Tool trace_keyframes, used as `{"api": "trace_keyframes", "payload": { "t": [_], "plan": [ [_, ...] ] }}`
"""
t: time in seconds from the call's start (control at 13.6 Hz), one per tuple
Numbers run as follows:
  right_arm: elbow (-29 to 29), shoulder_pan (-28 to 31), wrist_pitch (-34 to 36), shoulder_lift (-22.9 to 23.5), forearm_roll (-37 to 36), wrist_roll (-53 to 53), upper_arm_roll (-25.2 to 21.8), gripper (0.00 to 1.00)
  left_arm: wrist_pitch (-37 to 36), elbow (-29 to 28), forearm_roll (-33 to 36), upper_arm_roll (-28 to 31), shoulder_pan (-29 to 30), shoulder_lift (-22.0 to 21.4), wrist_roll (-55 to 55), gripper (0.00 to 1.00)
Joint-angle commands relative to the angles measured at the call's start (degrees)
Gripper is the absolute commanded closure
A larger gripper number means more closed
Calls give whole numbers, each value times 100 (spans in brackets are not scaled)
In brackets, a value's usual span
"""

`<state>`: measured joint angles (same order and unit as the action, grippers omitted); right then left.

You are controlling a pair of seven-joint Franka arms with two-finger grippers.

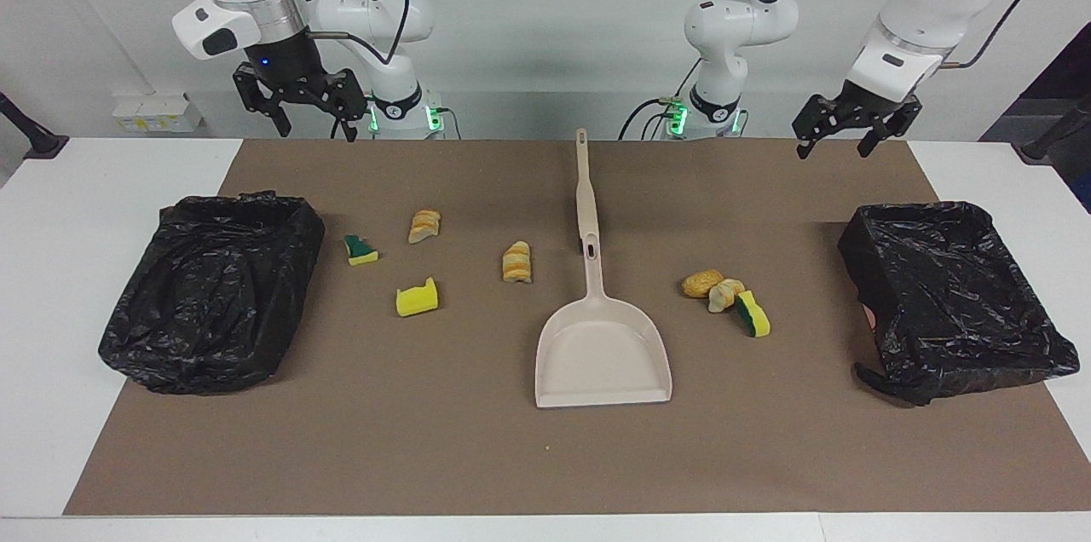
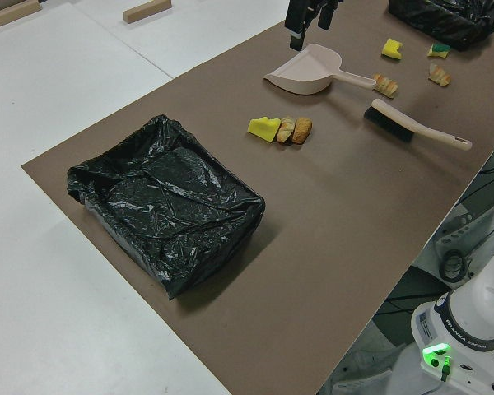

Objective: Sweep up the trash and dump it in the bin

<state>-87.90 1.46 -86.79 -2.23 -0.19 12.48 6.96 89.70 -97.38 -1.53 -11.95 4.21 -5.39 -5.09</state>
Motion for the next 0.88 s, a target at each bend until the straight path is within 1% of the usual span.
{"api": "trace_keyframes", "payload": {
  "t": [0.0, 0.15, 0.37, 0.52, 0.81],
  "plan": [
    [-122, 65, -136, -67, 98, -44, 8, 0, 91, -807, -84, 79, -428, -497, -70, 0],
    [-122, 65, -136, -67, 107, -79, 8, 0, 502, -1456, -93, 79, -850, -804, -438, 0],
    [-140, 56, -153, -67, 124, -149, 16, 0, 908, -2135, -93, 70, -1544, -972, -948, 0],
    [-140, 56, -154, -67, 133, -131, 16, 0, 1380, -2512, -93, 79, -2211, -973, -1482, 0],
    [-157, 30, -241, -41, 124, -70, 16, 0, 2303, -3206, -93, 70, -3310, -850, -2512, 0]
  ]
}}
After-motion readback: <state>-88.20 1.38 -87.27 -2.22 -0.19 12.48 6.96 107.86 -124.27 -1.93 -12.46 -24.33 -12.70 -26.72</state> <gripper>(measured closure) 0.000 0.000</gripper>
